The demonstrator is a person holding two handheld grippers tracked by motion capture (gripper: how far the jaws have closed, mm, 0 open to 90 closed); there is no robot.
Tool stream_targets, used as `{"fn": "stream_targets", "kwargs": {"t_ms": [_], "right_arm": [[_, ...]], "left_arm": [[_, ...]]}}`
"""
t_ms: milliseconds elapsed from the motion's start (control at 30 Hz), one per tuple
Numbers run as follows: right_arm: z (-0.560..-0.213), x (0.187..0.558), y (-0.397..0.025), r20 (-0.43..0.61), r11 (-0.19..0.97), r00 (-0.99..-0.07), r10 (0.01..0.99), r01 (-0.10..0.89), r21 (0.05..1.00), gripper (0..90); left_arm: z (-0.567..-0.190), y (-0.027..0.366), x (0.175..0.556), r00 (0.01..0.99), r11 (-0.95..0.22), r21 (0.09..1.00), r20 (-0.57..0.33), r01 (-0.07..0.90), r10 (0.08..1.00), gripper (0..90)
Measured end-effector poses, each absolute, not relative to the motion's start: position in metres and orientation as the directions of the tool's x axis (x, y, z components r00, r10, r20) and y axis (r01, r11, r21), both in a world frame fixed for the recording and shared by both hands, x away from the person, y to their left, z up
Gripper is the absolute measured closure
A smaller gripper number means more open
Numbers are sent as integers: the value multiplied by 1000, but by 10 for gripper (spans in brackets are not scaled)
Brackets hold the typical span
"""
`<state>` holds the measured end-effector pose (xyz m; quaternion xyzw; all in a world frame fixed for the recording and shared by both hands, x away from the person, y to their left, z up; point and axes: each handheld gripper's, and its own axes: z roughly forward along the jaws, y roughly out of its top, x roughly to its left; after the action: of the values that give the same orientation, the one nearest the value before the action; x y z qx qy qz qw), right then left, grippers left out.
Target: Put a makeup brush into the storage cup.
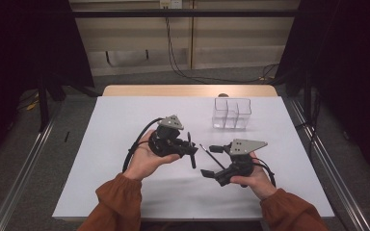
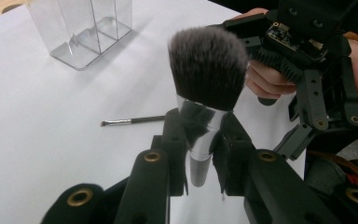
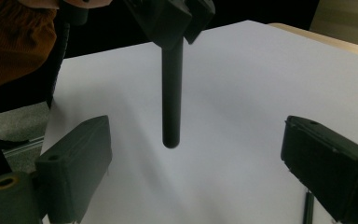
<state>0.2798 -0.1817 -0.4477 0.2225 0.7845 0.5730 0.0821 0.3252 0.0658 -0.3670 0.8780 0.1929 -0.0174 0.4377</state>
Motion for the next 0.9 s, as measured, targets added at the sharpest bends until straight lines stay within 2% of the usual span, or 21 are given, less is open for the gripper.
{"fn": "stream_targets", "kwargs": {"t_ms": [67,233,467,700,900], "right_arm": [[-447,281,-179,125,243,-886,447,254,936,154],[-447,285,-170,138,244,-887,441,266,933,176],[-450,291,-160,149,251,-893,424,274,928,399],[-448,296,-156,167,236,-892,421,285,929,443],[-447,296,-155,171,236,-897,408,284,929,534]], "left_arm": [[-367,66,325,925,-538,765,-202,354,322,760],[-368,68,327,917,-523,770,-206,367,341,760],[-370,69,328,914,-520,769,-208,373,348,760],[-372,68,328,915,-519,769,-208,372,347,760],[-374,68,328,914,-521,767,-212,375,347,760]]}}
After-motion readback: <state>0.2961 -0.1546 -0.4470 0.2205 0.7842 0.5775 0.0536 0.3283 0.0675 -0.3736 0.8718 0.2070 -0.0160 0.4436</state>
